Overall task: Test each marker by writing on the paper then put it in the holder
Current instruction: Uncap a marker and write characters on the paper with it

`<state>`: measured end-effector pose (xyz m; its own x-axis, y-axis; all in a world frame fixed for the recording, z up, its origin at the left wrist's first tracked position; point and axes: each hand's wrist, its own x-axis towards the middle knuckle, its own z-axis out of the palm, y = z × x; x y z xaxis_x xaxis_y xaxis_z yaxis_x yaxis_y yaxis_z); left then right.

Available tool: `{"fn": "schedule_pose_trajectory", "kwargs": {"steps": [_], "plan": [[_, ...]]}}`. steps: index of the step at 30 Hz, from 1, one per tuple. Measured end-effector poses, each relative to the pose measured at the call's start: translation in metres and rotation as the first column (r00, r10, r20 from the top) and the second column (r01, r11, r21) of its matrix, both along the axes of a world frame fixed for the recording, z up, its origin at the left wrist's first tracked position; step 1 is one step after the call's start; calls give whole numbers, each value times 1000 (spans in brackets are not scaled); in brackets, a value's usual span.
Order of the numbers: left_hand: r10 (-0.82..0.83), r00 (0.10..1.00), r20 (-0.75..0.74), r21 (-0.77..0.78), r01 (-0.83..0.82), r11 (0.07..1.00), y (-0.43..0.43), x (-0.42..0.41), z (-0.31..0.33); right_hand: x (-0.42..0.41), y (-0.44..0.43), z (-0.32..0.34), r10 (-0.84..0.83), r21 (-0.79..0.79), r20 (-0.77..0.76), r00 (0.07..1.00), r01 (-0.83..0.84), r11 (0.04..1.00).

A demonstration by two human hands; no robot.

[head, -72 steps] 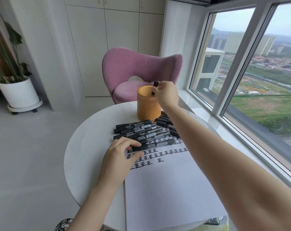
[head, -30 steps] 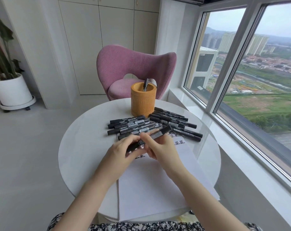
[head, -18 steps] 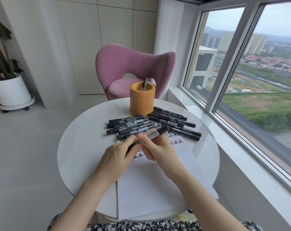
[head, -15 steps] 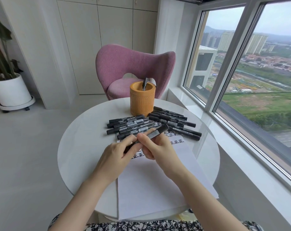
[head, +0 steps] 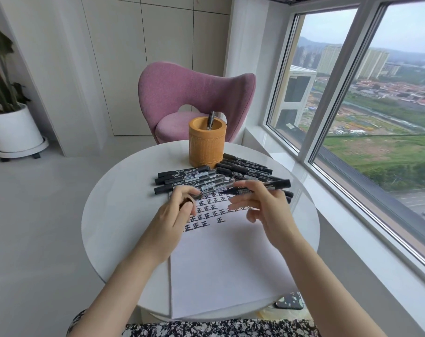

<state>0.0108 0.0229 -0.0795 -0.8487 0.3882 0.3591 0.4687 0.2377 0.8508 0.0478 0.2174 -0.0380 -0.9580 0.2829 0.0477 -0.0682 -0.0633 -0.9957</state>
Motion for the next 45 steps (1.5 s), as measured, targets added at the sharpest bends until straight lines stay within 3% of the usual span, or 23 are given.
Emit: {"fn": "schedule_pose_trajectory", "kwargs": {"steps": [3,6,14,45], "plan": [[27,999,22,-8,-27,1000,2,-1,1,-2,8,-4,-56,99,39,998,52,994],[61,998,24,-5,-61,998,3,-3,0,-6,3,-10,-115,238,-21,993,117,964],[69,996,50,-11,-68,998,2,-4,-1,-12,-3,-25,-169,410,-68,983,182,894],[79,993,92,-87,-71,994,1,-2,0,-11,-6,-30,-209,476,-112,971,238,847]]}}
